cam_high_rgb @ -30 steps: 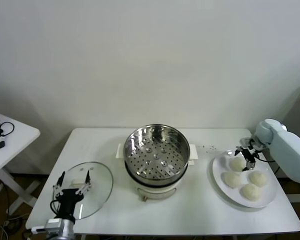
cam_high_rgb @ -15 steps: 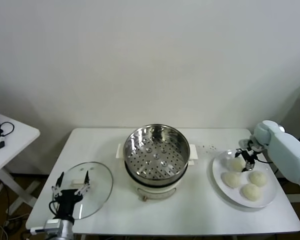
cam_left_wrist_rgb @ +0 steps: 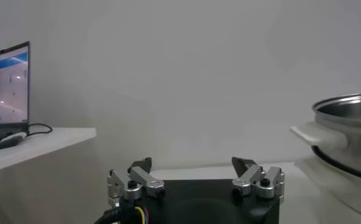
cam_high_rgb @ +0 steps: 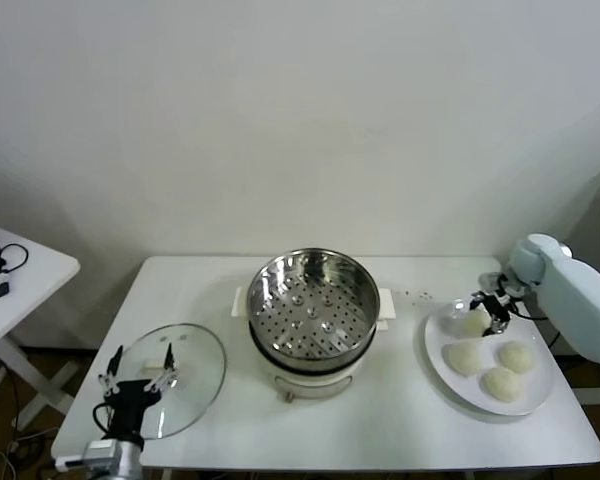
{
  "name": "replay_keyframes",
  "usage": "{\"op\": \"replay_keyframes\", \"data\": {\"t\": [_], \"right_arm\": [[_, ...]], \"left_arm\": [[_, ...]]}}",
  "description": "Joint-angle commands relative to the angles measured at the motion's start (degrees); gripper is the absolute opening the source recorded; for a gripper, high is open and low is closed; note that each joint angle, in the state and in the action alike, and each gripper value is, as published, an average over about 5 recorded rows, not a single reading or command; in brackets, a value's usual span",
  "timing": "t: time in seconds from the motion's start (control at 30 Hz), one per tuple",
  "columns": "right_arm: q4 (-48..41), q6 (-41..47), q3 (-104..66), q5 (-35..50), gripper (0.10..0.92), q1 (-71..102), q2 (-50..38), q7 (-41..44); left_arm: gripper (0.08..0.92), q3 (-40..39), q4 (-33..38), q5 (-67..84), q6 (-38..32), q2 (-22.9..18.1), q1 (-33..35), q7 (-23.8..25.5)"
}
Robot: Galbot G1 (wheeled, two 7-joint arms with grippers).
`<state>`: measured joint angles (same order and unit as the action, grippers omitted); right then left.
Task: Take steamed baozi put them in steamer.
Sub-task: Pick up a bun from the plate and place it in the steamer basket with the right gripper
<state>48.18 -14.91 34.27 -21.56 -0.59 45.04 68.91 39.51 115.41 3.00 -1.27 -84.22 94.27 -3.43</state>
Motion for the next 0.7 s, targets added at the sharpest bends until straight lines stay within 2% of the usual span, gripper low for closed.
{"op": "replay_keyframes", "data": {"t": [0.03, 0.2, 0.37, 0.57, 0.7], "right_arm": [[17.79, -5.90, 9.99, 1.88, 0.670, -14.65, -4.56, 1.27], [25.38, -10.96, 17.42, 1.28, 0.670, -27.29, -3.33, 1.73], [32.36, -11.61, 22.45, 4.46, 0.670, -36.37, 0.68, 1.85], [39.02, -10.74, 24.34, 5.28, 0.670, -37.93, 7.39, 1.73], [40.41, -10.04, 24.26, 3.58, 0.670, -35.03, 12.02, 1.65]], "left_arm": [[0.823, 0.19, -0.04, 0.22, -0.06, 0.24, 0.19, 0.02], [0.823, 0.55, 0.46, 0.40, 0.07, 0.57, 0.43, -0.01], [0.823, 0.72, 1.08, 0.44, 0.33, 0.74, 0.58, -0.04], [0.823, 0.42, 1.39, 0.46, 0.64, 0.66, 0.63, -0.21], [0.823, 0.25, 1.42, 0.52, 0.88, 0.62, 0.73, -0.48]]}}
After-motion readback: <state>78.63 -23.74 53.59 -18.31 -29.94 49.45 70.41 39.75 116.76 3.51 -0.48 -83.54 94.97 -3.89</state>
